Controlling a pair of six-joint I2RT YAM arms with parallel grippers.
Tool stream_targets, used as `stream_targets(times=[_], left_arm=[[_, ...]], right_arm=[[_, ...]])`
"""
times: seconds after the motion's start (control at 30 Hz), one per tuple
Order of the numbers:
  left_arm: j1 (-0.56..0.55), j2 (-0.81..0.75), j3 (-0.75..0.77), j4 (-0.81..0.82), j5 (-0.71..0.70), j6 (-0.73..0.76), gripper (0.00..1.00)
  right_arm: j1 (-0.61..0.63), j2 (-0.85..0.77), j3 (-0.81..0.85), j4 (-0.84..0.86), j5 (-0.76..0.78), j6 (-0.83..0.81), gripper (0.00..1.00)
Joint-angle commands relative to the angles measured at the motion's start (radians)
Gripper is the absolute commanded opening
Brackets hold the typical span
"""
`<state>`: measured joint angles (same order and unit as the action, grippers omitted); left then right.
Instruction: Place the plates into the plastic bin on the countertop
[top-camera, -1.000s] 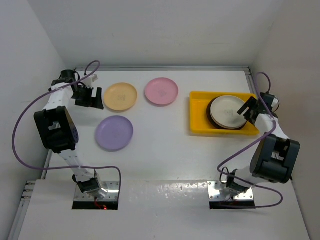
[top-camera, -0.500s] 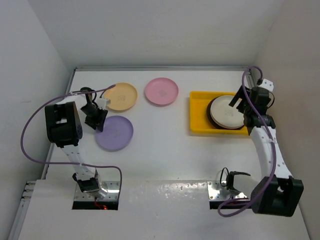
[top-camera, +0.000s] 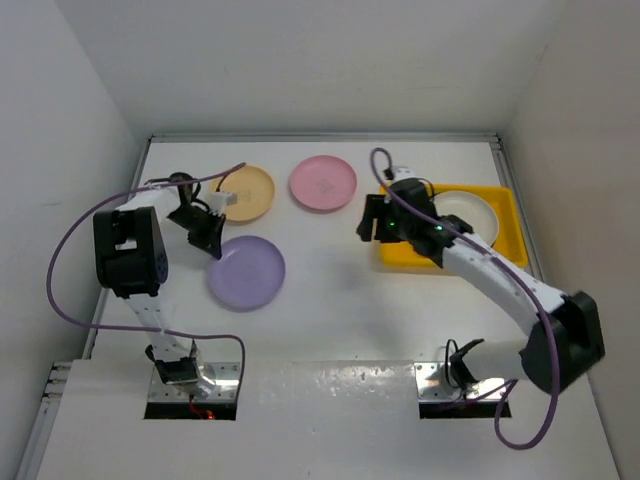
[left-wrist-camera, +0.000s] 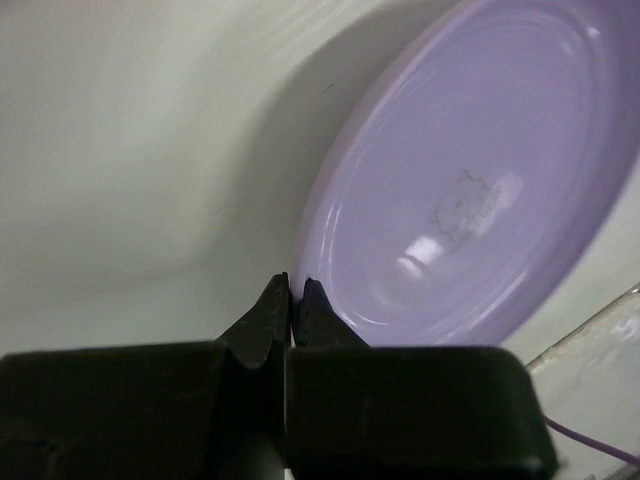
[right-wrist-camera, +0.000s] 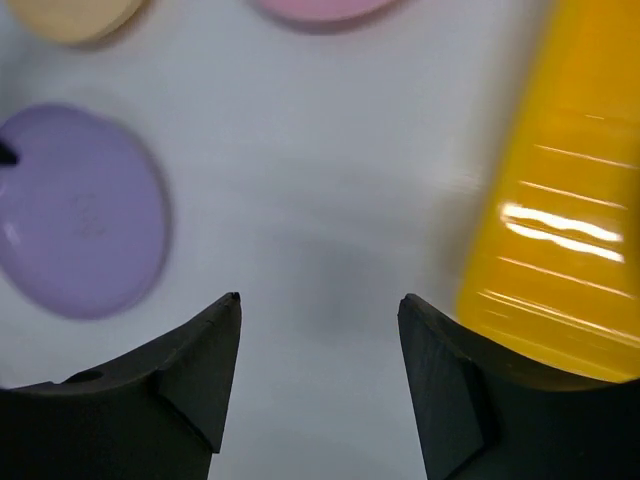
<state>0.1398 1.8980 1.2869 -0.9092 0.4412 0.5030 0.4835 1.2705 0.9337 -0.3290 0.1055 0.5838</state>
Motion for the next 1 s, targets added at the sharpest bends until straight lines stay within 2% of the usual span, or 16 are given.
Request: stream_targets(times=[0.0, 0.07, 0.13, 0.23, 0.33, 0.43, 0.53, 0.57, 0.6, 0.67, 0.77, 0.8, 0.83, 0.87, 0.9, 0.97], left_arm=[[-0.083, -0.137, 0.086, -0.017, 0.14, -0.003, 0.0], [-0.13, -0.172, 0.129, -0.017, 0.14, -0.033, 0.0], [-0.163, -0.184, 0.16, -0.017, 0.14, -0.046, 0.0], [-0.187, -0.185, 0.192, -0.017, 0.155, -0.073, 0.0], [-0.197, -0.185, 0.215, -0.017, 0.178, -0.083, 0.0], [-0.207, -0.185, 0.225, -0.026, 0.189, -0.083, 0.0], [-0.207, -0.185, 0.236, -0.037, 0.229, -0.083, 0.0], [-0.207, -0.185, 0.236, -0.037, 0.241, -0.072, 0.0], [-0.207, -0.185, 0.236, -0.046, 0.261, -0.058, 0.0], [-0.198, -0.185, 0.236, -0.046, 0.275, -0.058, 0.0], [-0.198, -0.185, 0.236, -0.069, 0.309, -0.015, 0.0], [-0.198, -0.174, 0.236, -0.069, 0.309, -0.015, 0.0], [-0.198, -0.174, 0.25, -0.069, 0.288, -0.015, 0.12], [-0.189, -0.174, 0.271, -0.069, 0.248, -0.029, 0.68], [-0.189, -0.162, 0.282, -0.069, 0.228, -0.029, 0.97], [-0.152, -0.162, 0.302, -0.051, 0.19, -0.066, 1.0]], right_arm=[[0.118, 0.172, 0.152, 0.057, -0.127, 0.014, 0.64], [0.165, 0.251, 0.221, 0.079, -0.184, 0.004, 0.71], [0.19, 0.314, 0.289, 0.1, -0.193, 0.001, 0.73], [0.207, 0.424, 0.333, 0.125, -0.196, 0.007, 0.73], [0.21, 0.489, 0.358, 0.134, -0.202, 0.001, 0.66], [0.205, 0.523, 0.358, 0.156, -0.213, 0.022, 0.53], [0.207, 0.55, 0.352, 0.177, -0.179, 0.04, 0.37], [0.204, 0.556, 0.352, 0.174, -0.17, 0.05, 0.29], [0.205, 0.558, 0.35, 0.179, -0.136, 0.054, 0.14], [0.204, 0.552, 0.347, 0.177, -0.112, 0.069, 0.01], [0.178, 0.524, 0.326, 0.188, -0.083, 0.099, 0.0], [0.135, 0.515, 0.315, 0.185, -0.09, 0.128, 0.0], [0.118, 0.501, 0.303, 0.18, -0.096, 0.158, 0.0], [0.095, 0.456, 0.292, 0.177, -0.134, 0.177, 0.0], [0.026, 0.434, 0.284, 0.173, -0.147, 0.212, 0.0], [-0.025, 0.321, 0.232, 0.16, -0.188, 0.244, 0.0]])
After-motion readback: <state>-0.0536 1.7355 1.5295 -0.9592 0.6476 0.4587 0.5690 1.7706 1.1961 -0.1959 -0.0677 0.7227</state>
